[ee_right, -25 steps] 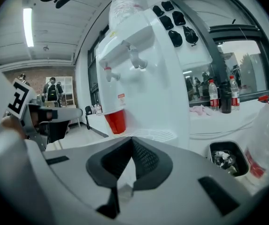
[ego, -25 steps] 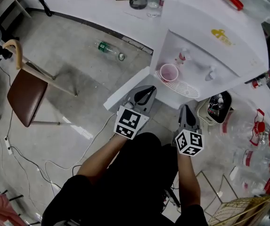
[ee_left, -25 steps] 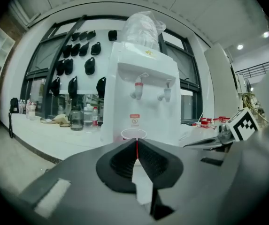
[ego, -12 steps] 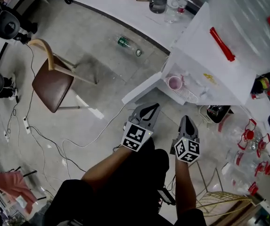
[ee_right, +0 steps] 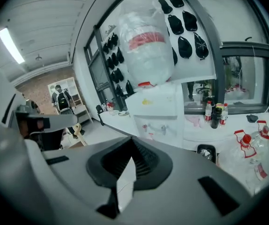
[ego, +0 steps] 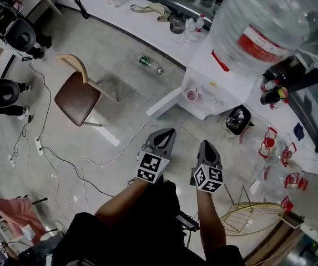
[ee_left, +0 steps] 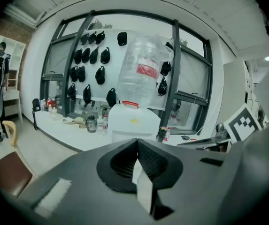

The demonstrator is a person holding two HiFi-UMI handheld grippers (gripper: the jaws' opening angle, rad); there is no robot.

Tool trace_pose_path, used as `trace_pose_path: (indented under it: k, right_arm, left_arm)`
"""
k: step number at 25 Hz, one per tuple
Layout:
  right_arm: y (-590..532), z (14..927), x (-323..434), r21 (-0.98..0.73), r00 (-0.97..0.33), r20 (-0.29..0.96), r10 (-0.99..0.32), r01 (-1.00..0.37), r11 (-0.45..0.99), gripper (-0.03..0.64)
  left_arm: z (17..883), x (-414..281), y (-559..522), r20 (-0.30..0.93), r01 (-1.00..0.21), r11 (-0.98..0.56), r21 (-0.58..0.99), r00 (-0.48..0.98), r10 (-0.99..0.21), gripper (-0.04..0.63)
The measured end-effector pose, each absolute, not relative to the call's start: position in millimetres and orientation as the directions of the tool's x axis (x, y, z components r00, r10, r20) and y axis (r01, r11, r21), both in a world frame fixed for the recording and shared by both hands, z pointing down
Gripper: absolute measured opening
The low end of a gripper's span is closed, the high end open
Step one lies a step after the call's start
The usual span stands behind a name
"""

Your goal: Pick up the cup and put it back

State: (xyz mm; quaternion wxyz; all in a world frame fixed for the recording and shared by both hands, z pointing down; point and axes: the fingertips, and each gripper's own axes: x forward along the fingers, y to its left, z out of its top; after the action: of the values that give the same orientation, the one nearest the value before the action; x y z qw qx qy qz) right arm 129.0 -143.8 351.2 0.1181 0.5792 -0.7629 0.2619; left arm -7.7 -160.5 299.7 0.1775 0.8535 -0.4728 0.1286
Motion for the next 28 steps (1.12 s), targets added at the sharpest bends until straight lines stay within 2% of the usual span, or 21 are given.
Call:
trace_pose_path:
  k: [4, 12, 22, 28]
  right_arm:
    - [-101, 280, 121, -0.258, -0.320, 0.471, -0.822, -0.941, 0.218, -0.005]
    - [-45, 170, 107, -0.259, -0.318, 0.393, -0.863, -0.939, 0.227, -0.005]
    - [2, 67, 86, -0.200, -0.219, 0.276, -0.936, -0.966, 0.167, -0.005]
    - [44, 35, 60, -0.178, -0.169, 0.230, -0.958, -0.976, 0.129, -0.005]
  left_arm:
    - [237, -13, -107, 0.412, -0.856, -0.469, 0.220, 0.517, -0.751, 0.006]
    - [132, -24, -39, 0.343, -0.840, -0.492, 0.229, 0.543, -0.766, 0.006]
    - [55, -63, -1, 0.242, -0.795, -0.592, 0.133, 0.605, -0.759, 0.006]
    - [34, -87, 13, 0.185, -0.753, -0.652, 0.093, 0.656, -0.731, 0.008]
